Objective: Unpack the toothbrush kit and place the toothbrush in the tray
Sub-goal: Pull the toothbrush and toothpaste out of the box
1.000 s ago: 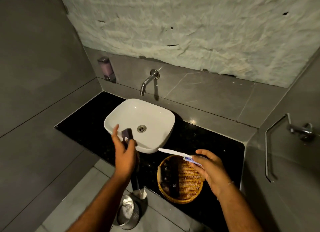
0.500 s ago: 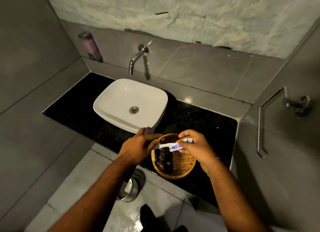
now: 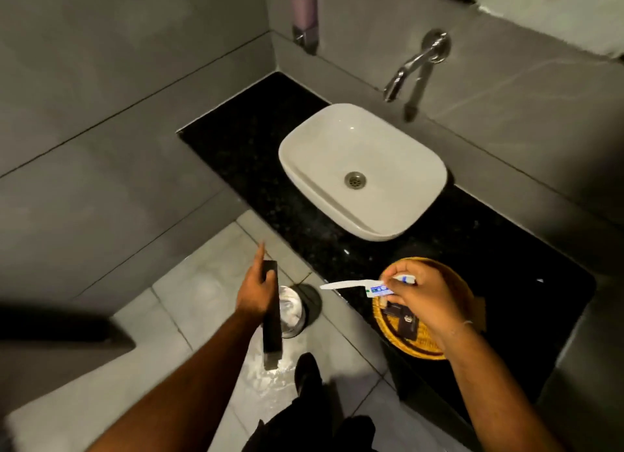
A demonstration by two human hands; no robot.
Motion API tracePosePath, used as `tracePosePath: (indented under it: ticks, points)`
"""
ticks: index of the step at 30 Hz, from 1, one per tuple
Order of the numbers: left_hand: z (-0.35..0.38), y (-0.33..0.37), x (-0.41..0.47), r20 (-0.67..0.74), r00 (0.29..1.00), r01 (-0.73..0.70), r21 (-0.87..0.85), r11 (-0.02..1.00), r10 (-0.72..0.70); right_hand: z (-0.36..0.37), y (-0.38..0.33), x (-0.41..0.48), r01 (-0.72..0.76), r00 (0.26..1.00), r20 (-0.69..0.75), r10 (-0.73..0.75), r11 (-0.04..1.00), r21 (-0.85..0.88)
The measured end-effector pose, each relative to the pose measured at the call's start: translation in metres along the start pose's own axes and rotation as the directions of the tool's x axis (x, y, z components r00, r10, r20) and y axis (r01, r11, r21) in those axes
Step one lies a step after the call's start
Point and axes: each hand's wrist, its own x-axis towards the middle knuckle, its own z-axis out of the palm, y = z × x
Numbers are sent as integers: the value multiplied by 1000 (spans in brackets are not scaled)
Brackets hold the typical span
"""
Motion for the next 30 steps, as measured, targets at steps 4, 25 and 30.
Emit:
tracePosePath:
  ticks: [4, 25, 30]
  points:
    - [-10, -65, 33, -167, 915, 307, -305, 902, -368, 30, 11, 15, -20, 999, -38, 16, 995, -98]
    - [46, -187, 142, -137, 864, 461, -172, 871, -485, 85, 59, 56, -26, 995, -102, 21, 999, -48]
    - [55, -141, 120, -130, 905, 371, -223, 901, -405, 58, 45, 36, 34, 984, -160, -71, 974, -223]
